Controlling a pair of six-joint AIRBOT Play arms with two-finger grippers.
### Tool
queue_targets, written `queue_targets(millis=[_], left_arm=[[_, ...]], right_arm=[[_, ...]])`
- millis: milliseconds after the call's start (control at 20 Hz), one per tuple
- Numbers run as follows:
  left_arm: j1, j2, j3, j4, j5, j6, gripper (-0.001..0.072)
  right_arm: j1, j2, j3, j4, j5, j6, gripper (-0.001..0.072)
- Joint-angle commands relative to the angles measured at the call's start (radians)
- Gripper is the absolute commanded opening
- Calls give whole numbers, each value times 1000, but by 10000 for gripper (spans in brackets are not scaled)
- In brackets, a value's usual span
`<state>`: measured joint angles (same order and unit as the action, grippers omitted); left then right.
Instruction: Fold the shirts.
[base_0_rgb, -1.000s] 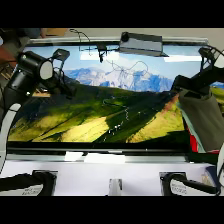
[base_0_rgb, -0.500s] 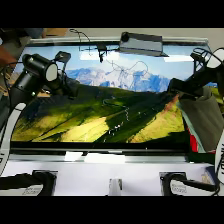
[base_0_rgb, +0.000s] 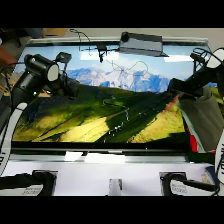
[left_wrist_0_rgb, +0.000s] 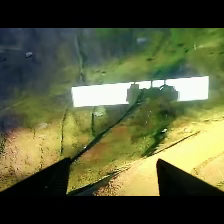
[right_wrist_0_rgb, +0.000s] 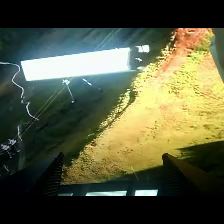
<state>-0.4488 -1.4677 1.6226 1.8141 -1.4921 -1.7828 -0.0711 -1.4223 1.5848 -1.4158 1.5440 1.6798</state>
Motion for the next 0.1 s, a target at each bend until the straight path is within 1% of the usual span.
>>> queue_targets(millis=[0, 50], left_arm=[[0, 0, 0, 0, 0, 0, 634], [0, 0, 0, 0, 0, 0, 634]], right_arm=[[1, -1, 1, 0, 0, 0, 689], [1, -1, 1, 0, 0, 0, 689]])
